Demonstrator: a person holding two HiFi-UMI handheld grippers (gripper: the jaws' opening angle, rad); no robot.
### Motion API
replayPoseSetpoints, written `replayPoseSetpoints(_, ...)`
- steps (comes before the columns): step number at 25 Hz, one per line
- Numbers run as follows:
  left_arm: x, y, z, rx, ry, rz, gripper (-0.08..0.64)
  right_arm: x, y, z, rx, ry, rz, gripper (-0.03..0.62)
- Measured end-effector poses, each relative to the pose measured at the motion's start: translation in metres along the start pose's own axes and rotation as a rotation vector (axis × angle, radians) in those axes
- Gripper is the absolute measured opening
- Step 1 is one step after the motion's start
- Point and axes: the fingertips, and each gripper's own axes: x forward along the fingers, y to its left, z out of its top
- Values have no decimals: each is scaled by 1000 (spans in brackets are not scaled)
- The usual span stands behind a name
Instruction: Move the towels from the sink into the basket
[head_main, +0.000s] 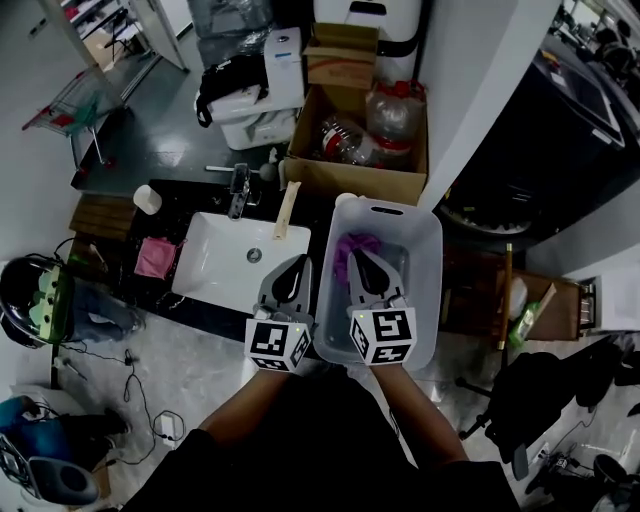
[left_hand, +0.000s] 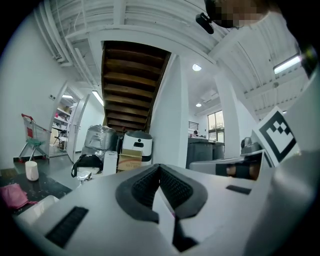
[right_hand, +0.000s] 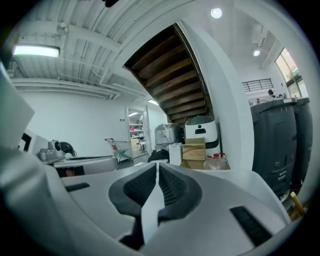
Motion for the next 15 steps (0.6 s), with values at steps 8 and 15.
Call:
replayPoseSetpoints(8,-39,16,13,-13,-24,-14,3,-3,59,14,-49,-37,21,31)
replayPoseSetpoints(15,-81,49,32,12,-45,10,3,4,127,29,-120,-73,61,31)
